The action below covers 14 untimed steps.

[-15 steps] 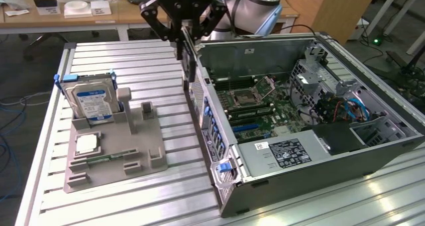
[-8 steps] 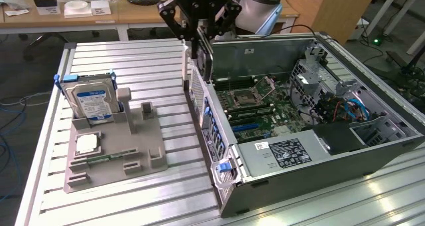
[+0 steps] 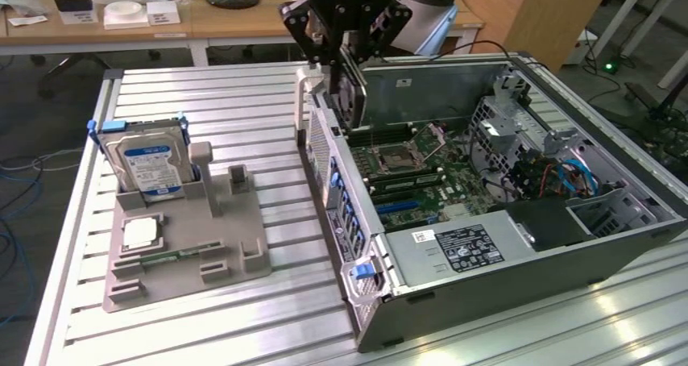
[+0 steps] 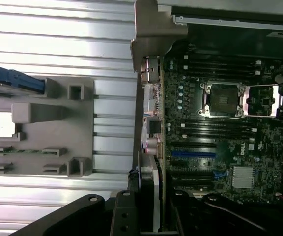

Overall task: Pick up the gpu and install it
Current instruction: 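Pick up the gpu and move the gpu toward the slot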

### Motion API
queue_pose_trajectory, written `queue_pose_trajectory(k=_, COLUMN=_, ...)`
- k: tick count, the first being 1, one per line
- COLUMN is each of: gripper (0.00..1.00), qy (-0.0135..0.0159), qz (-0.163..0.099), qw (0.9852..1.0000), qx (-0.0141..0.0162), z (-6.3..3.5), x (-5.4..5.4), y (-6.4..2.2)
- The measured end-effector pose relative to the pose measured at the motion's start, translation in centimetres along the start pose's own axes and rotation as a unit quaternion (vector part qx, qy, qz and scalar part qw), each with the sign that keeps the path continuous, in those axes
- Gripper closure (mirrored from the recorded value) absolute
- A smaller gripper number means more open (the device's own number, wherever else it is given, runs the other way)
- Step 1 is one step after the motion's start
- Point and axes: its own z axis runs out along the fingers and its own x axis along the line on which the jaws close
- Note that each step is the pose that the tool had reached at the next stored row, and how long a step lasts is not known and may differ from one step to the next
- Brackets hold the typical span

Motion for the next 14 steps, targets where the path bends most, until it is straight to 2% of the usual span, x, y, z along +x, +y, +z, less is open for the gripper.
queue_pose_trajectory(k=8, gripper=0.72, qy=0.0, qz=0.001, qw=1.0, qx=0.0001, z=0.04, x=-2.0, y=-0.07)
queue_pose_trajectory(k=14, gripper=0.72, qy=-0.0002, qz=0.017, qw=0.9999, qx=0.0009, z=0.1, x=-2.5, y=-0.08)
